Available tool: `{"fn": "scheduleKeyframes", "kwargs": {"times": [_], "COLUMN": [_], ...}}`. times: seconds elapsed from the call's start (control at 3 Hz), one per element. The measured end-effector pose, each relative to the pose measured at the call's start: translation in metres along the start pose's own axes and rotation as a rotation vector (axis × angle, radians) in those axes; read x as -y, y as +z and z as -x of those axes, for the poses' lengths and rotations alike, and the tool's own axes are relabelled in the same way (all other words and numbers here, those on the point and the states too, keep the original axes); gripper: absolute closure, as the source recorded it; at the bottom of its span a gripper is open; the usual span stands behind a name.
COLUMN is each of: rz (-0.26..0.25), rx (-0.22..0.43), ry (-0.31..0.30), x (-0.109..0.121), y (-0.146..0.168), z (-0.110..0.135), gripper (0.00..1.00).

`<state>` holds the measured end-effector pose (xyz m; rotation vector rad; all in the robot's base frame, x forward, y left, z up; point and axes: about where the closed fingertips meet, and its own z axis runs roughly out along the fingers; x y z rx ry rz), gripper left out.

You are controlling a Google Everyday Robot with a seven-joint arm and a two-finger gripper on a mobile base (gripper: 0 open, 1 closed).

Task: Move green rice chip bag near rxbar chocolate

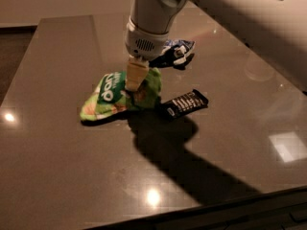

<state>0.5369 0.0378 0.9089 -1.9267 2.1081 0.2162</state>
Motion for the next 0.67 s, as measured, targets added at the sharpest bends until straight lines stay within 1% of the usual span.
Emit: {"fn": "scheduleKeyframes", "kwargs": {"times": [0.33, 0.67], "rz": [-0.002, -0.002], "rx": [0.002, 0.002], "ry": [-0.003, -0.003], "x": [-0.0003, -0.0003], "y": [0.0004, 0.0005], "z": [0.0016, 0.0016], "gripper": [0.00, 0.00]}}
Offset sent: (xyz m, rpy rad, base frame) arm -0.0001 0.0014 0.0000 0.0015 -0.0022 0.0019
